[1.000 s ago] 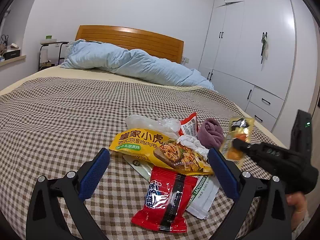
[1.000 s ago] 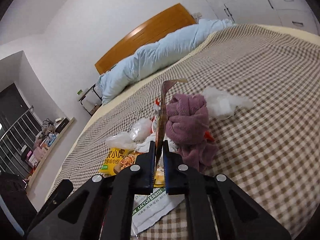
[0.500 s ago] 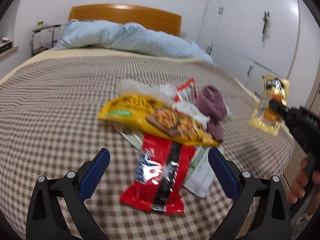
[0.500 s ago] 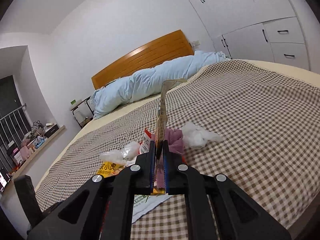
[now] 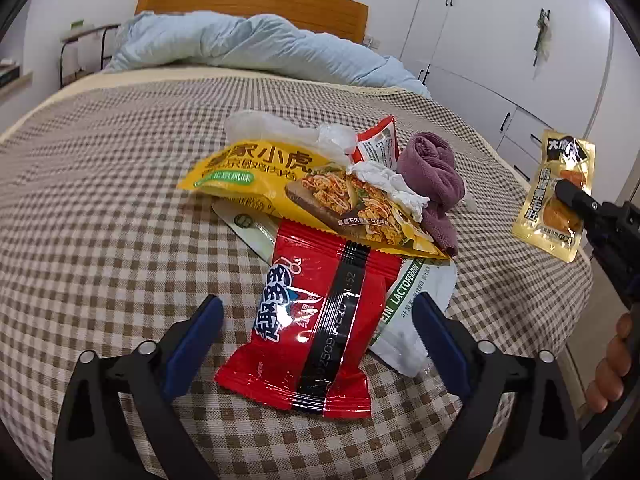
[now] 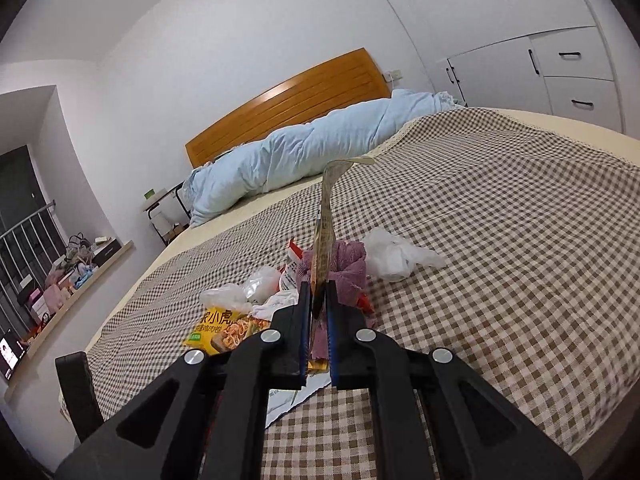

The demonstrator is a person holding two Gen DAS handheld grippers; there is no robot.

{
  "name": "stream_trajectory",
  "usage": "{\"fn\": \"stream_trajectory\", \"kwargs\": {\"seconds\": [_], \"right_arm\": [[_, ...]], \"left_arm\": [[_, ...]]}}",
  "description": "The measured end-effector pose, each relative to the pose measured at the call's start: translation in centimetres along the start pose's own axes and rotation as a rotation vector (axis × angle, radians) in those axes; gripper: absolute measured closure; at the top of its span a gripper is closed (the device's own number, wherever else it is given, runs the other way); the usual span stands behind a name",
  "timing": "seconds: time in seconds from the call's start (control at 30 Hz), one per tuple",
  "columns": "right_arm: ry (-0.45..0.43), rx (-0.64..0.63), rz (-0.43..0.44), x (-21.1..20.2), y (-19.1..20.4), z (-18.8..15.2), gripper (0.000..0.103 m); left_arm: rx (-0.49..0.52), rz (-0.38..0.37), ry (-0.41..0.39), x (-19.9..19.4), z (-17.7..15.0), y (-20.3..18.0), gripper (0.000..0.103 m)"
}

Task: Collect trash
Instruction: 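Grasp the red snack packet with the left gripper and lift it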

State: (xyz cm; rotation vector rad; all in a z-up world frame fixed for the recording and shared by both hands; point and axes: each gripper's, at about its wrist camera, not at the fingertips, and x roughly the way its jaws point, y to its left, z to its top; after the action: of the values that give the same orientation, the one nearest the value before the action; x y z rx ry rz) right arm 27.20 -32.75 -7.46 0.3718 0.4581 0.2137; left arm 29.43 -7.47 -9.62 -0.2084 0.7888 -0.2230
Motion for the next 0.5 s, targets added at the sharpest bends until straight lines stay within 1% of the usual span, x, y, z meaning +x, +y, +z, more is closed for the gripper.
{"fn": "stream_trajectory", "kwargs": {"seconds": [0.03,0.1,0.23,0.3,0.33,0.4,0.5], "right_arm": [[0.003,-0.001,0.001,0.06,0.05,-0.07,0.096],[0.006,0.000,0.004,0.14,0.10,-0.15,0.096],[0.013,0.000,0.009,0.32,0.25,-0.23,0.096],[0.016,-0.002,0.010,0.38,0.31,-0.29,0.096],[0.018,-0.004,0.012,0.41,0.35,-0.34,0.096],[0.021,-0.007,0.013,0.48,0.47,-0.46,0.096],[0.023,-0.009,0.016,0.51,0.62,-0.49,0.096]], "left_arm": [[-0.009,-0.003,0.009,0.12,-0.03,0.15,0.013],[-0.021,-0.007,0.019,0.24,-0.08,0.42,0.021],[-0.012,-0.013,0.027,0.35,-0.06,0.28,0.021],[-0.002,-0.007,0.031,0.46,-0.12,0.00,0.030],[0.000,0.004,0.030,0.49,-0.14,-0.04,0.032],[0.002,0.008,0.022,0.55,-0.11,-0.17,0.044],[0.021,0.021,0.004,0.26,-0.09,-0.44,0.051]]}}
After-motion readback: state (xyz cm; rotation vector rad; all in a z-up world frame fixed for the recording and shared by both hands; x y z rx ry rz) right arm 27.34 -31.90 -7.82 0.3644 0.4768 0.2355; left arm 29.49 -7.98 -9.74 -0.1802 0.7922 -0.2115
